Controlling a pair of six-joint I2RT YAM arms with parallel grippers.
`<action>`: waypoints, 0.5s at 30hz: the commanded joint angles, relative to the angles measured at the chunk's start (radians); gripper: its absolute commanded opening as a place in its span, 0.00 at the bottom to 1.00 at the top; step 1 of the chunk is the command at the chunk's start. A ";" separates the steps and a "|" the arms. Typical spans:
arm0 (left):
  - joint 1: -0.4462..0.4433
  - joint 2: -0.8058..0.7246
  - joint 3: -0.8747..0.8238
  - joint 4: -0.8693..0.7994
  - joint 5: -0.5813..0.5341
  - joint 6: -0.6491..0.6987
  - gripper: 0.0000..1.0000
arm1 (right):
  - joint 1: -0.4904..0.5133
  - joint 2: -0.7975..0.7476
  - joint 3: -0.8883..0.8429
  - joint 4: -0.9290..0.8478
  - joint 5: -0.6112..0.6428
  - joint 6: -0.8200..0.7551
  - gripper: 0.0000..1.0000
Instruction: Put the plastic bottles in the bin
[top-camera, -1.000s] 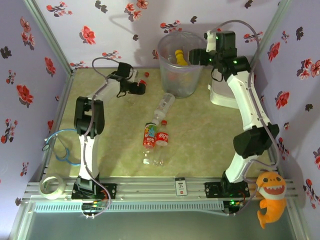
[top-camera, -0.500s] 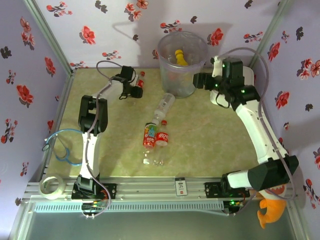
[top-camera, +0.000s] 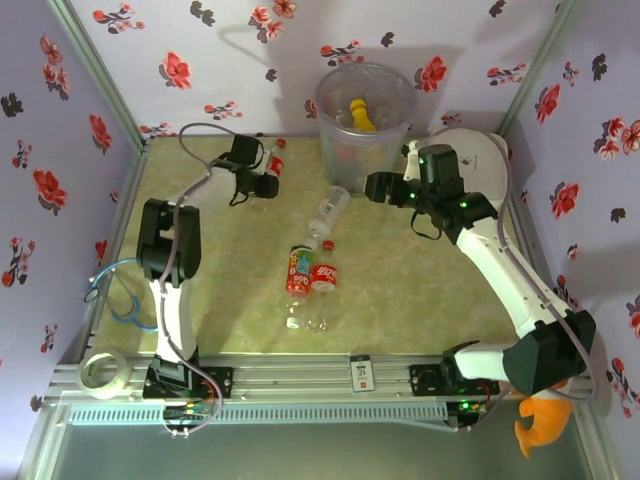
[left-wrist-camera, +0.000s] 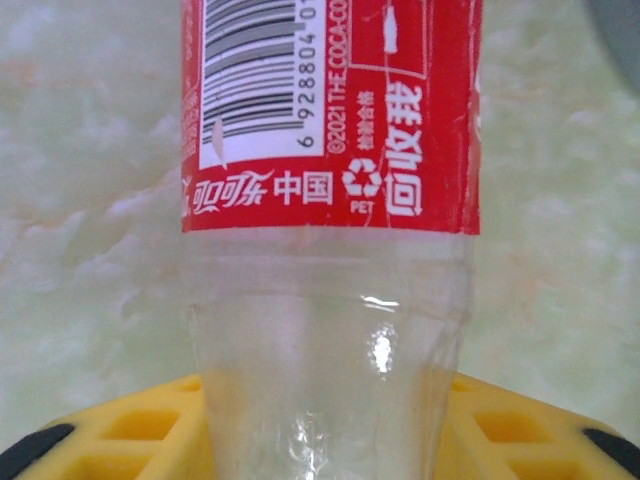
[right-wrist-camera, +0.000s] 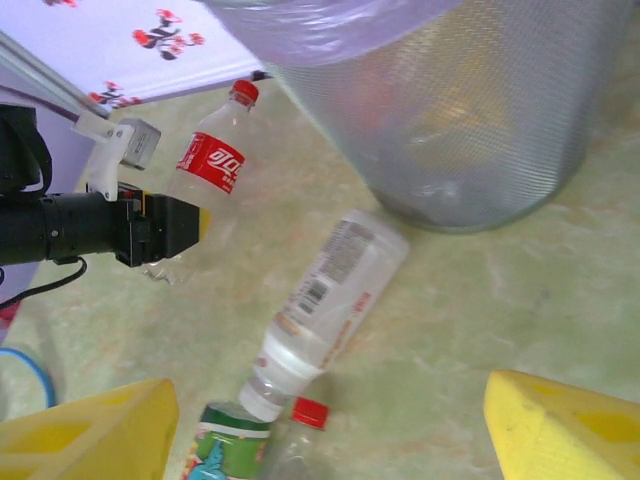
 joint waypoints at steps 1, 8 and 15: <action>-0.006 -0.182 -0.102 0.127 0.047 -0.024 0.43 | 0.037 0.010 -0.007 0.126 -0.014 0.095 0.82; -0.011 -0.496 -0.444 0.367 0.154 -0.134 0.22 | 0.146 0.082 0.000 0.304 -0.007 0.207 0.84; -0.102 -0.688 -0.731 0.666 0.212 -0.307 0.10 | 0.200 0.223 0.092 0.352 -0.023 0.226 0.88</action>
